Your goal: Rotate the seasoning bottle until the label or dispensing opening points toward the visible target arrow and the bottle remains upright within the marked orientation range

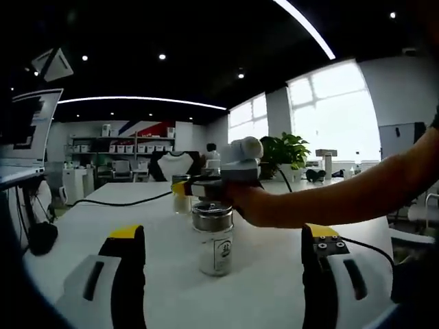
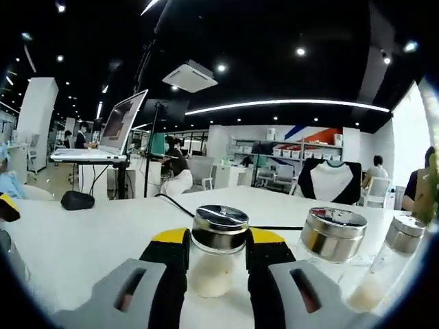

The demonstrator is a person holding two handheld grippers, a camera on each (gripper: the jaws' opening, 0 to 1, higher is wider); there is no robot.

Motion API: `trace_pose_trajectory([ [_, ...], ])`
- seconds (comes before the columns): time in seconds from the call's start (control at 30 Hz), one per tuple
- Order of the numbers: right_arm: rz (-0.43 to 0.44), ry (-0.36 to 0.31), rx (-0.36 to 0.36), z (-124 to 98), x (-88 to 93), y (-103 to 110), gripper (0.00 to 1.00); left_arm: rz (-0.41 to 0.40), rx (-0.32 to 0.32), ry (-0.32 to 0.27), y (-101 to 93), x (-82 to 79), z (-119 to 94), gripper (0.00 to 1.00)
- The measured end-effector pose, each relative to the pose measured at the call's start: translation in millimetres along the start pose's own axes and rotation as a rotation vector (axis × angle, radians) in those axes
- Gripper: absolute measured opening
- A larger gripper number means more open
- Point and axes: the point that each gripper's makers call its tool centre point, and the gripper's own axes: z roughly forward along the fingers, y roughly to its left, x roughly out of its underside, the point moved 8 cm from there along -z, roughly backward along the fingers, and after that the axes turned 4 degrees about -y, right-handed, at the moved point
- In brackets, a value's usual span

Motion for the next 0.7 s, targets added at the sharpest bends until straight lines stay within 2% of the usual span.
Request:
trace_pose_trajectory([
  [0.1, 0.012, -0.004, -0.007, -16.5, -6.4, -3.1, 0.30, 0.004, -0.018, -0.025, 1.2, -4.3, -2.1, 0.99],
  [0.17, 0.042, -0.013, -0.030, -33.6, -10.7, -0.6, 0.30, 0.042, -0.060, -0.079, 3.3, -11.1, -4.2, 0.94],
  [0.33, 0.046, -0.022, -0.071, -66.7, -16.6, -2.0, 0.30, 0.053, -0.053, -0.116, -3.7, -19.0, -5.9, 0.92],
  [0.57, 0.013, -0.039, -0.103, -107.3, -27.8, 1.7, 0.30, 0.085, -0.048, -0.120, -8.3, -25.2, -7.0, 0.91],
  [0.7, -0.008, -0.041, -0.117, -125.2, -29.1, 6.4, 0.30, 0.096, -0.012, -0.120, -16.2, -26.2, -5.7, 0.90],
])
